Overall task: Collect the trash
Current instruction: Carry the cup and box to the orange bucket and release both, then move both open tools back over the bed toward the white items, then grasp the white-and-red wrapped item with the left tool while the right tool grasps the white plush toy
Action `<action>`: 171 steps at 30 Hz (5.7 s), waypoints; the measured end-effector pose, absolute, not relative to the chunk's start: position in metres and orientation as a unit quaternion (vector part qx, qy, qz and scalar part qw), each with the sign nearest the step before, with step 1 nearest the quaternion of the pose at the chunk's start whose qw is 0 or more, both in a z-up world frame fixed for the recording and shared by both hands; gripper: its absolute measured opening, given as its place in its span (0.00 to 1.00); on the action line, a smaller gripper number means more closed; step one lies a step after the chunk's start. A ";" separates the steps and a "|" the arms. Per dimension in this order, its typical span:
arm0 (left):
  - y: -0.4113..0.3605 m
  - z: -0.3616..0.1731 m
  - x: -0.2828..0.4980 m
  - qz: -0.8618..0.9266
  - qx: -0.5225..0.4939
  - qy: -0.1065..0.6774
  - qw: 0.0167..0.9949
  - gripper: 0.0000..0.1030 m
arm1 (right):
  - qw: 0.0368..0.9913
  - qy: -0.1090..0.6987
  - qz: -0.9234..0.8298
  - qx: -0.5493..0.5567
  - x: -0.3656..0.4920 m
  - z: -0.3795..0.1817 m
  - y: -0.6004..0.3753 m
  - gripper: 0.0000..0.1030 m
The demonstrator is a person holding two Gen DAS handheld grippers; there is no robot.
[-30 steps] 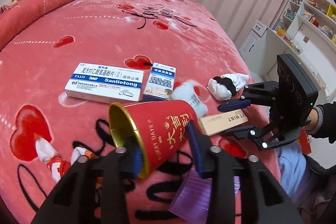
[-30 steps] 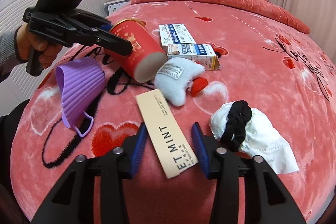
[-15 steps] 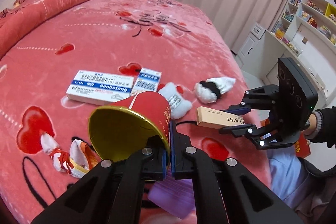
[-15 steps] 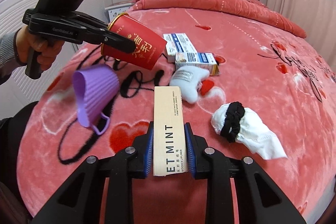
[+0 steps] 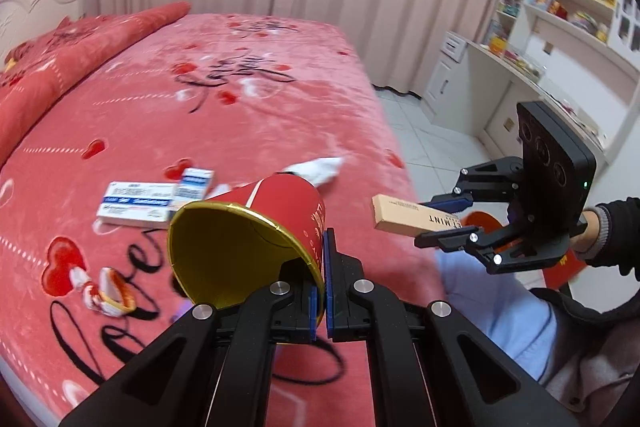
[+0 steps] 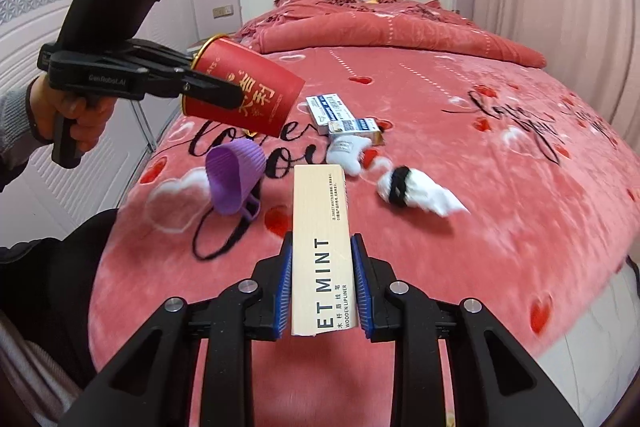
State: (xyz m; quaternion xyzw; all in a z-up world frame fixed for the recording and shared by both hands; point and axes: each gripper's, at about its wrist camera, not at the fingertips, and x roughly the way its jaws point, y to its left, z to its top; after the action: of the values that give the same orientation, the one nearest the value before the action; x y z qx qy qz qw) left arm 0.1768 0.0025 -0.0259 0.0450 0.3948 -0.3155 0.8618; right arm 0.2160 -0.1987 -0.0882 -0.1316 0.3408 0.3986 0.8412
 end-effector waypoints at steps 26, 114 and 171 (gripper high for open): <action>-0.244 -0.043 0.118 -0.511 0.140 0.381 0.758 0.04 | 0.910 0.355 0.209 -0.037 0.068 -0.071 -0.452 0.27; -0.127 -0.028 0.120 -0.302 0.079 0.373 0.874 0.93 | 0.879 0.354 0.316 -0.042 0.154 -0.065 -0.335 0.66; 0.146 -0.140 0.290 -0.179 0.018 0.476 0.861 0.29 | 0.804 0.400 0.422 -0.127 0.352 -0.138 -0.050 0.66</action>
State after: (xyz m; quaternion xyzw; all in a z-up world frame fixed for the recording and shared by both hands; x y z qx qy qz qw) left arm 0.2902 0.1462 -0.1402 0.0175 0.4756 -0.1794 0.8610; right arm 0.3522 -0.0501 -0.1379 -0.1272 0.3997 0.4222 0.8036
